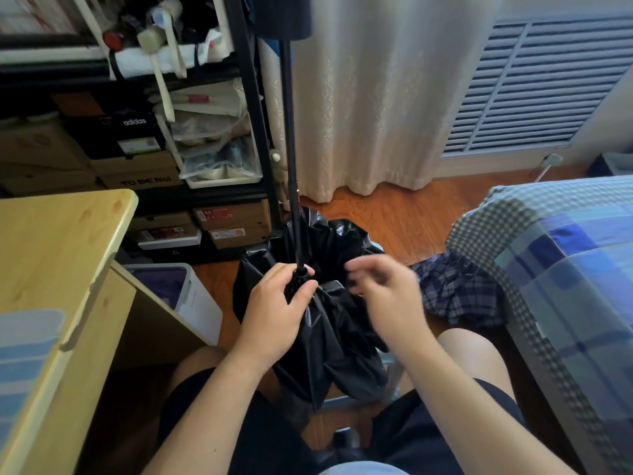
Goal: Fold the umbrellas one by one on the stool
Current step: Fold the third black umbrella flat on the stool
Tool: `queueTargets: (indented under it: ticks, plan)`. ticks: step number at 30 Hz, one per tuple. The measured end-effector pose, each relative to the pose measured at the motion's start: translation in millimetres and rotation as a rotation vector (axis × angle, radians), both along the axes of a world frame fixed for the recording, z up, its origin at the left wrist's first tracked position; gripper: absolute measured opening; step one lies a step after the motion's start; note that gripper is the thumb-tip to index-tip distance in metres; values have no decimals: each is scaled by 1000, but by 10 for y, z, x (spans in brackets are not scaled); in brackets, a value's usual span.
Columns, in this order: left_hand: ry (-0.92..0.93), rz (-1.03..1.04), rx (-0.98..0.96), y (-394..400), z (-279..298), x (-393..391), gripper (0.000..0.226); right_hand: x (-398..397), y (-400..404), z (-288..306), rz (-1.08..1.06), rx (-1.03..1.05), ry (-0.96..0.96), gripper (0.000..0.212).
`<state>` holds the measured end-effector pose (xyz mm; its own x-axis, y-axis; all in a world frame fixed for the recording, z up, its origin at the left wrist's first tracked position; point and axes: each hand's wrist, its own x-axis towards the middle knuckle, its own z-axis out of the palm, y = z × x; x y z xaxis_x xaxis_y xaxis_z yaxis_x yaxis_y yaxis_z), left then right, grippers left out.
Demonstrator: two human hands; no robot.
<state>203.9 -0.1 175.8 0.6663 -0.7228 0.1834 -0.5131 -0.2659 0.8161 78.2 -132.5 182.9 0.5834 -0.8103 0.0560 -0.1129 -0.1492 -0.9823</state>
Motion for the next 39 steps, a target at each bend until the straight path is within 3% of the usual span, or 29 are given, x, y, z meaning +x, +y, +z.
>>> queueTargets:
  ticks: [2,5,11,19,24,29,32,39]
  plan:
    - [32,-39,9,38,19,41,12,-38,-286,-55,-113,-235,127,29]
    - [84,-118,46,79,65,94,11,-15,-546,-208,151,-432,366,30]
    - [184,-273,115,82,157,208,19,-227,-533,-67,563,-708,285,16]
    - [303,-346,33,1,191,167,24,1,0,13,206,-323,62,22]
    - [335,-317,81,32,150,185,36,-51,150,-128,207,-261,73,34]
    - [398,-209,-65,12,86,163,39,27,117,-179,214,-75,29,41]
    - [354,-176,-71,20,37,131,38,32,75,-191,302,-105,76,46]
    - [1,-112,169,-44,138,65,43,86,110,-229,166,-162,116,22]
